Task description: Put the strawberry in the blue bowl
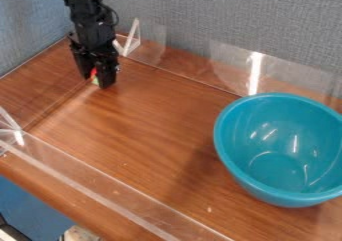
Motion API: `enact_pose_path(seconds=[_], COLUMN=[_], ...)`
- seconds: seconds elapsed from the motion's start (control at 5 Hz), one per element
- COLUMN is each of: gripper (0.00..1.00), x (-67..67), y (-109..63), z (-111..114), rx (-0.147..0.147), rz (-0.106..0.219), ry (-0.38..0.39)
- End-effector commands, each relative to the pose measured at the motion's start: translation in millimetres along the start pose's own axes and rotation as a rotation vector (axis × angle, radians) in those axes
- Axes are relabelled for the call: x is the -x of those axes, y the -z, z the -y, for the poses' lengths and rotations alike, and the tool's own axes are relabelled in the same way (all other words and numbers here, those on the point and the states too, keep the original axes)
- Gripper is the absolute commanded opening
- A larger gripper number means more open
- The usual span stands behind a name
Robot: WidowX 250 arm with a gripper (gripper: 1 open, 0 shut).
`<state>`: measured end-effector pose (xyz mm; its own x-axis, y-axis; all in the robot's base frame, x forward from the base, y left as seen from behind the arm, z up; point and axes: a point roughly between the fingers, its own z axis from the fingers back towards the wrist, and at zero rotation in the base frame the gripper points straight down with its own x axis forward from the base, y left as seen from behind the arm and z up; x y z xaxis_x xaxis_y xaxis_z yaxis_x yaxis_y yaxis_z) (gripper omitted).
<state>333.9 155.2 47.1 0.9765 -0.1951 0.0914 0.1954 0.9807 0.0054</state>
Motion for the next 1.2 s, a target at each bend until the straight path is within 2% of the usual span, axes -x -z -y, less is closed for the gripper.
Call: enact_pose_path(seconds=[0.0,0.6,1.0], gripper=[0.0,0.0,0.0], x=[-4.0,8.1,16.5], y=[-27.7,-59.4,-83.7], z=[-8,3,19], rx=[-0.046,-0.068,-0.075], rz=[0.066,0.084,0.099], ry=[0.015,0.045,0.096])
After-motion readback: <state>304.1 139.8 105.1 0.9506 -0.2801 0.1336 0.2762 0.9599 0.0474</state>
